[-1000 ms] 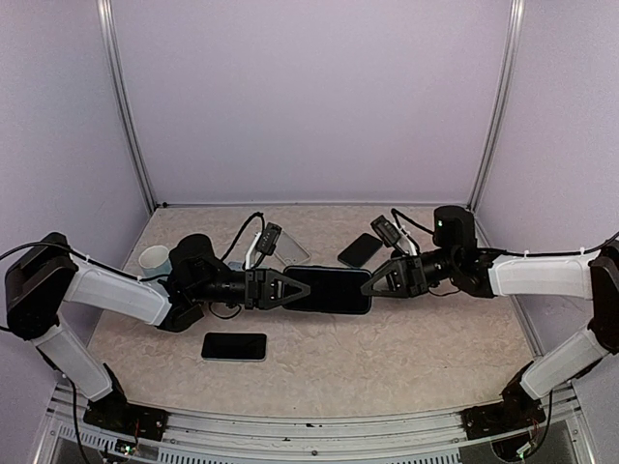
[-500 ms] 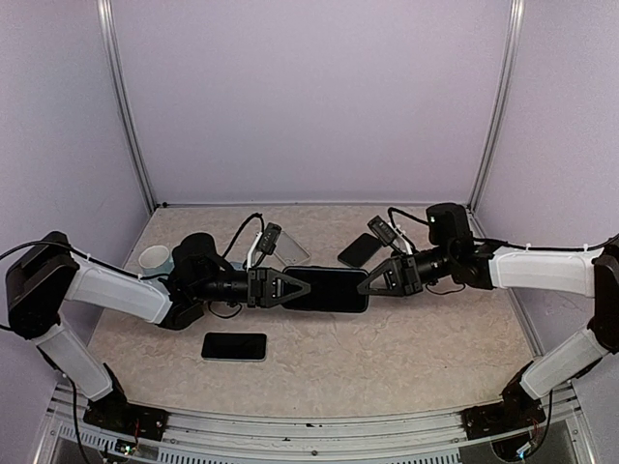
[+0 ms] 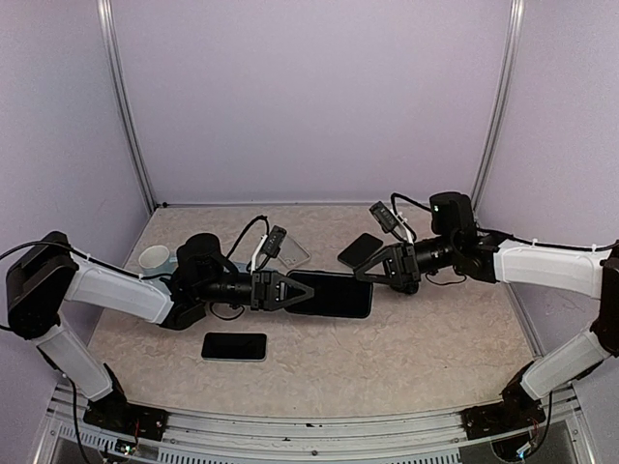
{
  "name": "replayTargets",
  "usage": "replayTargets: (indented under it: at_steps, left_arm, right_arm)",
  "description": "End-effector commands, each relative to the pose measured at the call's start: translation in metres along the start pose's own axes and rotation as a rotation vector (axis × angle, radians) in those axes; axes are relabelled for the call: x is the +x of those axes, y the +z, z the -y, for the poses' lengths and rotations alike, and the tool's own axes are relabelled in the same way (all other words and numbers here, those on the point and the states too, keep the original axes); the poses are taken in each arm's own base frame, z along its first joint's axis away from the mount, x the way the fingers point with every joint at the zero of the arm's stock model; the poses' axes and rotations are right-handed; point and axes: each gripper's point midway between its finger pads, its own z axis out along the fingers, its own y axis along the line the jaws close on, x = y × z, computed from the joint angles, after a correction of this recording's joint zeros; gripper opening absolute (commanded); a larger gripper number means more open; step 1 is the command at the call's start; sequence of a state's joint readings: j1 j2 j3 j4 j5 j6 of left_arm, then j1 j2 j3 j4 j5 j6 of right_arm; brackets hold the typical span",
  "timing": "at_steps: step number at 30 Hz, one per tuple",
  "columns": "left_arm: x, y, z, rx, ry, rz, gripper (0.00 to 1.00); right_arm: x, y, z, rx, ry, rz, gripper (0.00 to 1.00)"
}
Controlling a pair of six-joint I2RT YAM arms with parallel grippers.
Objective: Put the phone into the phone case
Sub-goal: Press the phone case onto the phone.
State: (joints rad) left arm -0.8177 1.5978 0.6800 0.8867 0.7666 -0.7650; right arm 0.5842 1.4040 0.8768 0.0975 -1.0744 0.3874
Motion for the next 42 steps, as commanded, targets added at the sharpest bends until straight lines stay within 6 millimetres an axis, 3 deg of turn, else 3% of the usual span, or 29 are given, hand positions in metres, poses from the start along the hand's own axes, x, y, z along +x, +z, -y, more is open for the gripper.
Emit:
replayTargets:
  at_steps: [1, 16, 19, 23, 25, 27, 30, 33, 35, 40, 42]
  left_arm:
    - [-0.017, 0.004, 0.02, 0.047, 0.08, 0.033, 0.0]
    - [-0.012, 0.011, 0.025, 0.045, 0.128, -0.015, 0.0]
    - [-0.011, 0.012, 0.023, 0.041, 0.125, -0.02, 0.0]
    - [-0.011, 0.012, 0.02, 0.03, 0.119, -0.018, 0.0]
    - [-0.013, 0.012, 0.019, 0.026, 0.119, -0.014, 0.0]
    - [-0.014, 0.012, 0.019, 0.024, 0.118, -0.011, 0.0]
    - [-0.015, 0.011, 0.02, 0.025, 0.12, -0.007, 0.0]
    - [-0.016, 0.011, 0.02, 0.026, 0.121, -0.005, 0.0]
    - [-0.017, 0.011, 0.021, 0.027, 0.123, -0.005, 0.0]
    - [-0.018, 0.011, 0.018, 0.014, 0.111, 0.002, 0.0]
    - [-0.019, 0.01, 0.016, 0.003, 0.097, 0.009, 0.0]
  right_arm:
    - [-0.011, 0.0, -0.003, 0.018, -0.023, 0.004, 0.35]
    - [0.019, 0.006, 0.023, 0.073, 0.027, -0.107, 0.43]
    - [0.021, 0.006, 0.018, 0.039, 0.021, -0.113, 0.36]
    - [0.025, 0.007, 0.017, 0.022, 0.019, -0.124, 0.18]
    - [0.029, 0.008, 0.019, 0.019, 0.027, -0.135, 0.15]
    - [0.032, 0.008, 0.019, 0.013, 0.029, -0.14, 0.2]
    - [0.033, 0.007, 0.018, 0.01, 0.023, -0.143, 0.36]
    - [0.033, 0.007, 0.016, 0.003, 0.016, -0.144, 0.37]
    - [0.034, 0.007, 0.015, 0.001, 0.014, -0.146, 0.31]
    - [0.034, 0.006, 0.021, 0.034, 0.002, -0.149, 0.0]
    - [0.033, 0.005, 0.028, 0.091, -0.015, -0.153, 0.0]
